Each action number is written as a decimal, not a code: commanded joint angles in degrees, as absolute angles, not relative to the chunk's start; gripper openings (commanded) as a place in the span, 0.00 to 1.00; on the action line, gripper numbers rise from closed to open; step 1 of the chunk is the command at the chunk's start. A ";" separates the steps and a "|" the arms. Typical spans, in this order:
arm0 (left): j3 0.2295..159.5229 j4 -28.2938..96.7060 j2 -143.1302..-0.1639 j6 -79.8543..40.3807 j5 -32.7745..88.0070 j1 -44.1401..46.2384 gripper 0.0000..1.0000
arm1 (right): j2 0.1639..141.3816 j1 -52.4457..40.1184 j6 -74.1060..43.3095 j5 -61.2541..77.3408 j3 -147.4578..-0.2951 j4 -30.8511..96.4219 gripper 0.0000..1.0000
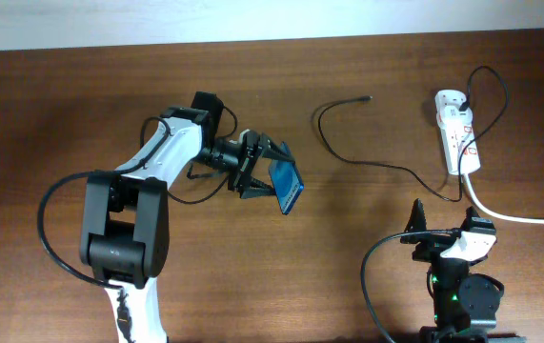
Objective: Plug charger to phone and switch on socket
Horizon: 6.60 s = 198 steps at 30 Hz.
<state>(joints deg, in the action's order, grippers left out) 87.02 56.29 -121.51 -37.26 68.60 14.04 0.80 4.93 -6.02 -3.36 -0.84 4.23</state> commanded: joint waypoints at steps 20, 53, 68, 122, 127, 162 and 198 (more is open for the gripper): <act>88.33 54.48 -122.02 -36.36 70.72 14.24 0.69 | 6.66 4.89 -44.91 21.39 -16.25 6.98 0.98; 88.33 54.52 -122.02 -36.36 71.20 14.24 0.73 | 84.07 -42.37 -40.91 -12.49 -53.32 14.06 0.66; 88.33 54.54 -122.02 -36.36 71.59 14.20 0.77 | 84.07 -42.35 -40.91 -12.47 -53.32 14.04 0.14; 85.17 55.77 -104.47 -53.60 63.44 5.61 1.00 | 75.33 -24.03 -92.25 31.00 -53.30 -0.27 0.04; 85.17 53.43 -104.47 -57.01 61.60 8.25 0.95 | 75.40 -25.28 -96.38 29.98 -53.30 -0.25 0.04; 85.17 46.92 -104.47 -66.17 58.76 9.78 0.34 | 78.08 -31.48 -110.80 21.98 -53.30 -1.85 0.10; 85.17 65.52 -104.47 -25.80 57.56 10.24 0.00 | 79.99 -31.38 -59.79 -24.16 -56.16 39.94 0.68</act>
<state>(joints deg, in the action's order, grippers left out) 85.17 63.24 -104.53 -35.59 53.74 9.06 80.84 -31.18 -60.58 -22.55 -53.04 35.70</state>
